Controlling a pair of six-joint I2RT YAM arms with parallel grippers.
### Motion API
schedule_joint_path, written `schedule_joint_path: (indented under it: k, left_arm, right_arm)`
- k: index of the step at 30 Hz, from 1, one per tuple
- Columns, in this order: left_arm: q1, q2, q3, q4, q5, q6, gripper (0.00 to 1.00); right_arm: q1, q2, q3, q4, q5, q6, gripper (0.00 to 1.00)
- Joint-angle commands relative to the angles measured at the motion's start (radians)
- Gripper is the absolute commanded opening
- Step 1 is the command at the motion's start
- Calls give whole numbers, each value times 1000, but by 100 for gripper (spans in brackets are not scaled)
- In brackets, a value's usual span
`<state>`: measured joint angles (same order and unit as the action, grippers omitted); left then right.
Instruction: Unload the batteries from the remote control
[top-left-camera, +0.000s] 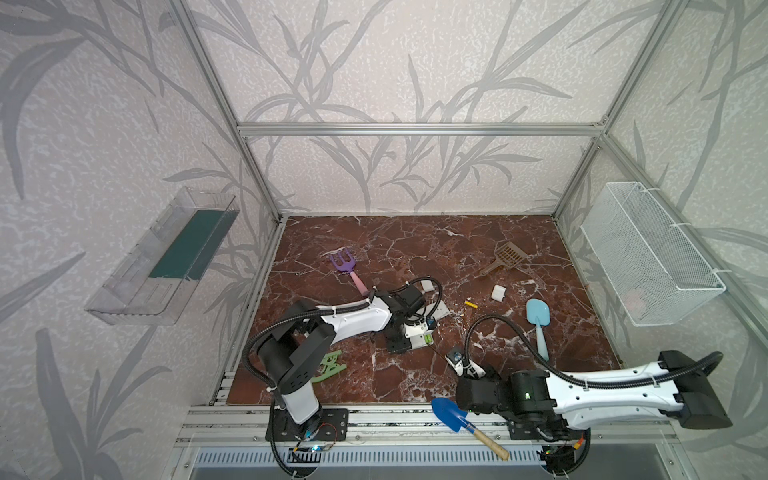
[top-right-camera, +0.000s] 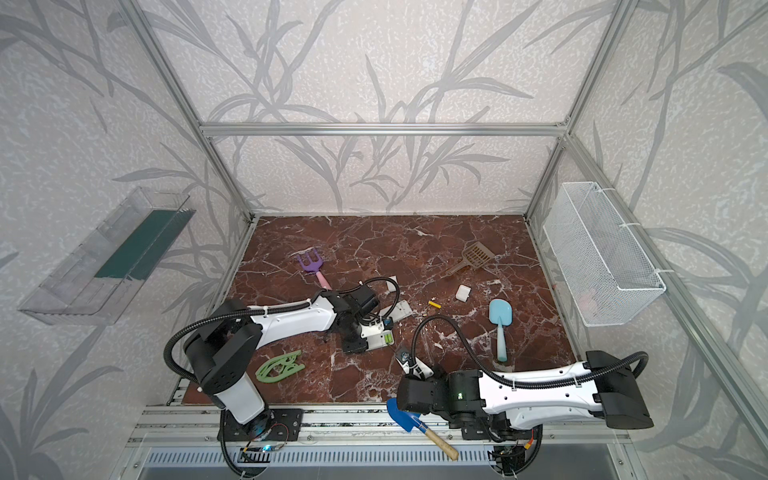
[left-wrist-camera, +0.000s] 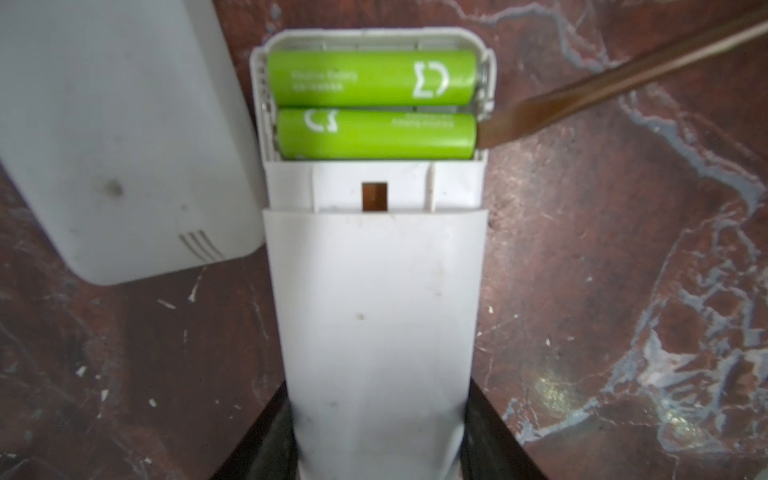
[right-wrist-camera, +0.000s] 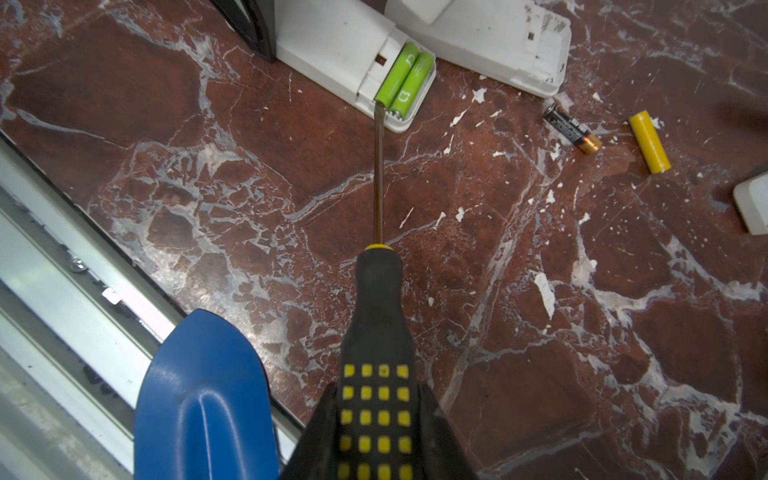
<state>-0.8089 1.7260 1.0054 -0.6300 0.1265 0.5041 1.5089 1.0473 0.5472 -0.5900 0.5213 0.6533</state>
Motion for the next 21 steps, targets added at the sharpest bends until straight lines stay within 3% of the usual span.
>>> schedule_joint_path:
  k: [1,21]
  left_arm:
    - [-7,46,0,13,-4,25,45]
    - [-11,68,18,-14,7,21,43]
  right_arm:
    - [13,21,-30,64,171,39,0]
    - [94,-15,-169,257,320,-8,0]
